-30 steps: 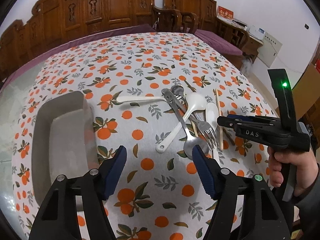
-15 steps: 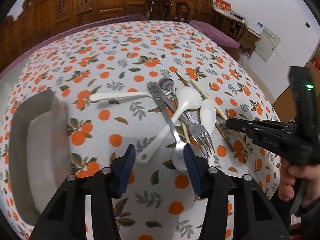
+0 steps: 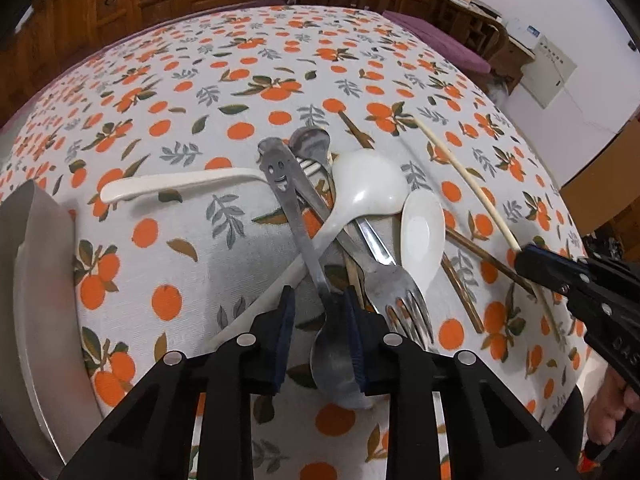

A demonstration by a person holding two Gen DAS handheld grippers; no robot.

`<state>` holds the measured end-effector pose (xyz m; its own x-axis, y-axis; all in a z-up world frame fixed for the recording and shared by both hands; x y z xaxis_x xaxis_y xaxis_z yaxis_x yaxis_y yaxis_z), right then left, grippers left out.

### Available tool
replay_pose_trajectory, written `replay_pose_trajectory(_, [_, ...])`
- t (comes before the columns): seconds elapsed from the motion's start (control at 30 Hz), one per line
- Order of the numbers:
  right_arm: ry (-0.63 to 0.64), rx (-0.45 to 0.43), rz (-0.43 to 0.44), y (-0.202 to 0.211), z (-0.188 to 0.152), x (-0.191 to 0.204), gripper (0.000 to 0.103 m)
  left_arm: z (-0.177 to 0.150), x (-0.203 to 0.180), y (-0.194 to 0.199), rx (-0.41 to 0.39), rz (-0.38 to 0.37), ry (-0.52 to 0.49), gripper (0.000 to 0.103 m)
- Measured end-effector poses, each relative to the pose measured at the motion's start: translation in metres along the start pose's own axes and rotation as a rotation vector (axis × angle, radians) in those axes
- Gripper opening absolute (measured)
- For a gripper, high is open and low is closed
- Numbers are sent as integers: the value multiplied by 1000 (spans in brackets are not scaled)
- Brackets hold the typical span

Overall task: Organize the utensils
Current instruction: 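Carry the steel spoon into the grey tray and open the left tool while the right tool holds the chopstick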

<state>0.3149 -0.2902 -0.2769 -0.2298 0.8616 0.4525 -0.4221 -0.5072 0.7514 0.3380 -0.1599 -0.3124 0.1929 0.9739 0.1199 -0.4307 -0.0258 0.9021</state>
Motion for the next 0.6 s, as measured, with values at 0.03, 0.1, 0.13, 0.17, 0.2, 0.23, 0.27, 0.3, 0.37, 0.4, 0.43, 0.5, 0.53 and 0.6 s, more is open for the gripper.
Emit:
replay_pose_trajectory(0.03, [4, 0, 1, 0, -1, 0, 6, 1, 0, -1, 0, 5, -1, 23])
replay_pose_trajectory(0.1, [5, -1, 5, -1, -2, 1, 6, 3, -2, -1, 2, 19, -4, 23])
replay_pose_trajectory(0.13, [5, -1, 7, -1, -2, 1, 6, 4, -2, -2, 3, 24, -7, 23])
replay_pose_trajectory(0.17, [5, -1, 8, -1, -3, 1, 6, 5, -2, -2, 4, 27, -8, 23])
replay_pose_trajectory(0.2, [6, -1, 7, -1, -3, 1, 6, 7, -2, -3, 4, 25, -2, 23])
replay_pose_trajectory(0.23, [8, 0, 7, -2, -4, 2, 6, 9, -2, -4, 2, 28, 2, 23])
replay_pose_trajectory(0.27, [8, 1, 7, -2, -5, 2, 6, 11, -2, -5, 1, 33, 4, 23])
replay_pose_trajectory(0.3, [9, 2, 6, -2, -6, 2, 6, 12, -2, -5, 1, 39, 7, 23])
replay_pose_trajectory(0.37, [10, 5, 4, -3, -8, 3, 6, 13, -2, -6, -1, 63, 8, 9])
replay_pose_trajectory(0.4, [10, 7, 3, -3, -8, 3, 6, 13, -2, -7, -2, 69, 10, 9])
replay_pose_trajectory(0.43, [12, 9, 2, -4, -9, 3, 6, 12, -1, -6, -1, 62, 15, 7])
replay_pose_trajectory(0.5, [15, 11, 0, -4, -10, 3, 6, 11, 0, -5, 6, 59, 23, 5])
replay_pose_trajectory(0.53, [16, 11, -1, -4, -10, 4, 6, 10, 1, -4, 4, 61, 20, 5])
replay_pose_trajectory(0.6, [15, 10, -1, -4, -11, 4, 6, 8, 3, -1, 1, 61, 16, 5])
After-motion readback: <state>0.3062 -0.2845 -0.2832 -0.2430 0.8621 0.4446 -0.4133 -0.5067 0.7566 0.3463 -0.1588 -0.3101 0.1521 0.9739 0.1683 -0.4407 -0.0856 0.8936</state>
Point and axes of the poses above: each gripper's, at about its wrist camera, not at the fingertips, and y roughly against the way its jaws point, x to its left, z to its top, the point moved 6 cm from there along -y, roughly the way its jaws point, and after that the axes turned 15 degrees about z, right-handed, at the moved point
